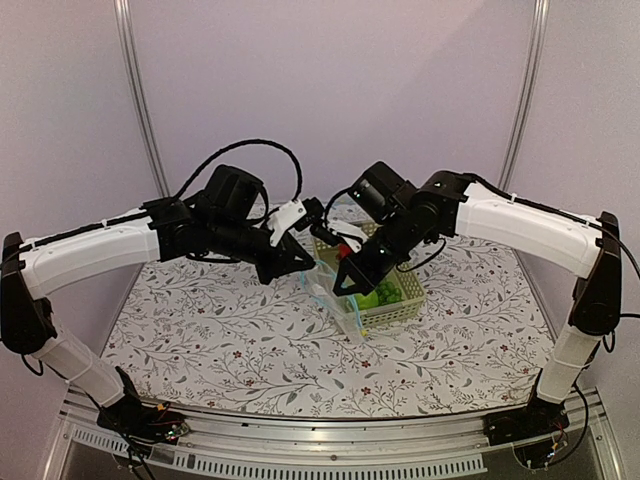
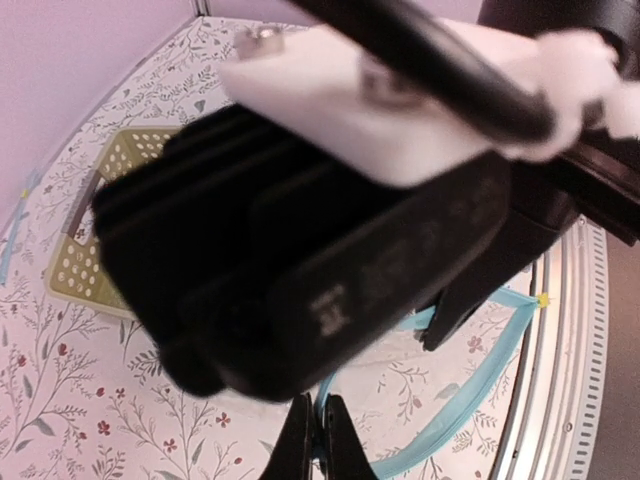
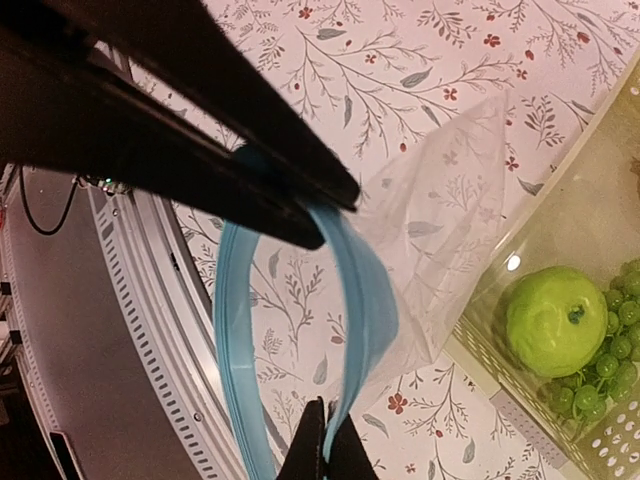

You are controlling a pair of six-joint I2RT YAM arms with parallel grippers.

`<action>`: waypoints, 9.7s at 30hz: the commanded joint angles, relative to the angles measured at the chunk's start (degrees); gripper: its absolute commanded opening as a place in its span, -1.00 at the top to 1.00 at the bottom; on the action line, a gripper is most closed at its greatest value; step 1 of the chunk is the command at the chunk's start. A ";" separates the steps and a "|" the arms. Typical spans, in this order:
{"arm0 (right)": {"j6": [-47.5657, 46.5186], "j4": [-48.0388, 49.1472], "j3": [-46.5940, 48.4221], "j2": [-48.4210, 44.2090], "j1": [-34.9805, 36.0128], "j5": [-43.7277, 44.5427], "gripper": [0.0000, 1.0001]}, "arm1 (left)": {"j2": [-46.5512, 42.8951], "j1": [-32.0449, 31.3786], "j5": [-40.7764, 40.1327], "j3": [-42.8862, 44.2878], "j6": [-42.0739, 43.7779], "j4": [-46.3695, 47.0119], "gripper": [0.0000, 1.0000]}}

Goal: Place the food in the zip-top bag and seal the zipper
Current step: Pass from the right arm to the left, then pick up the fake fruit from the bin, then place the fake fruit in the zipper food storage bag, then adjust the fake fruit in the zipper food storage bag.

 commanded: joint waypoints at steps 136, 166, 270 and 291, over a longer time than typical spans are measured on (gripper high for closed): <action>26.73 21.63 -10.13 0.83 6.54 17.94 -0.63 | -0.28 11.17 4.21 -5.68 -32.01 -5.73 1.00; 24.61 25.72 -13.26 6.55 2.34 15.62 0.06 | 0.59 14.05 7.89 -6.22 -29.80 -5.61 1.00; 27.23 33.75 -0.14 23.91 6.56 17.86 0.47 | 6.79 19.98 29.49 -12.84 -39.73 10.48 1.00; 24.90 36.44 -25.21 -5.08 7.03 18.25 -0.06 | 0.02 21.53 25.93 -14.39 -50.28 14.47 1.00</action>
